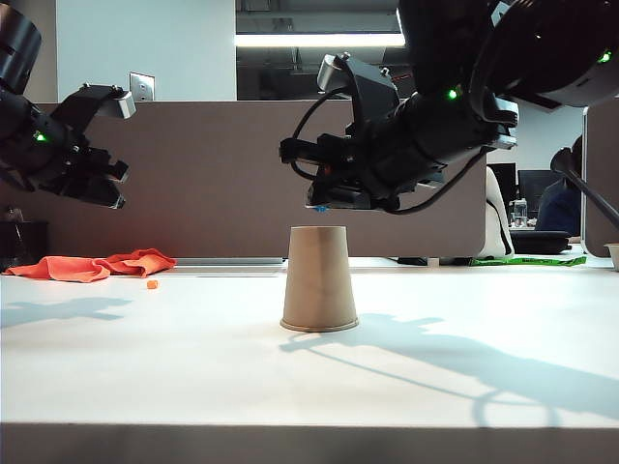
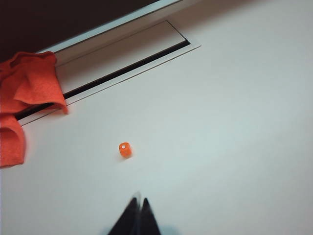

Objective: Throw the dice onto the paper cup, compare its value with the values of the other dice on the table, place the die with the higher value on the paper cup, and take no action if both dice have the same value.

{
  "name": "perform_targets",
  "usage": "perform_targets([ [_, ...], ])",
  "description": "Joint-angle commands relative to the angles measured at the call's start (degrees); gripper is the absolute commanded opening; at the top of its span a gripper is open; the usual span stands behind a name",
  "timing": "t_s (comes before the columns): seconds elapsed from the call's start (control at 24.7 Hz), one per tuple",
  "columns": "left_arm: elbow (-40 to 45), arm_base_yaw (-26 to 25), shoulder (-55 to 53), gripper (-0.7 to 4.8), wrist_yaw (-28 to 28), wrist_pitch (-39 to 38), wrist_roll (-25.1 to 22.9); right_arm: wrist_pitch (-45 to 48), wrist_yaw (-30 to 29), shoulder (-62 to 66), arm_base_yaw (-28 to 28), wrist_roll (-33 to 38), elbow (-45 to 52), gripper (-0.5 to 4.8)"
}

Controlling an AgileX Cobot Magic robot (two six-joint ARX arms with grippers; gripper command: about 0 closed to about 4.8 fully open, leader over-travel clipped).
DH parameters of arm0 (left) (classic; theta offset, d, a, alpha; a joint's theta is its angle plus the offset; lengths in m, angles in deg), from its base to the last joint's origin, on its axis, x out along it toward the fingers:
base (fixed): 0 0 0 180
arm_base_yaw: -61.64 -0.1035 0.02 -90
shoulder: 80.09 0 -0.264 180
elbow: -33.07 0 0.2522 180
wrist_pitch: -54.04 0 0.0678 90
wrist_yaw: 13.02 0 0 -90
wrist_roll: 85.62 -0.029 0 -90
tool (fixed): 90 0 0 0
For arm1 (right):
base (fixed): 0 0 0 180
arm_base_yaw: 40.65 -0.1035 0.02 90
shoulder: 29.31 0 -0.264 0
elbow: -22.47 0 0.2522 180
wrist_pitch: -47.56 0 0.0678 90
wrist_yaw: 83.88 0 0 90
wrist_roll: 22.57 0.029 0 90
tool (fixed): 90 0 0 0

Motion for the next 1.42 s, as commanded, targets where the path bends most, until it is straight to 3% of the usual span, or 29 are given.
perform_targets([
  [0.04,-0.09,0.07,0.31,-0.05,0.42,0.48,0.20,0.31,0.33,-0.04,-0.04,-0.17,-0.26,0.54],
  [0.49,-0.09,0.09,0.31,-0.05,1.51,0.48,1.68,-2.08,1.60,-0.02,-0.04,-0.42,-0.26,0.54],
  [0.61,-0.09,0.09,0.31,-0.05,1.55,0.48,1.70,-2.08,1.57,-0.02,-0.04,-0.42,-0.26,0.89],
  [0.89,-0.09,0.09,0.31,-0.05,1.53,0.48,1.68,-2.01,1.57,-0.02,-0.04,-0.42,-0.26,0.95],
  [1.42,-0.09,0.04,0.28,-0.05,1.42,0.50,1.66,3.15,1.66,-0.61,0.02,-0.39,-2.08,0.93],
])
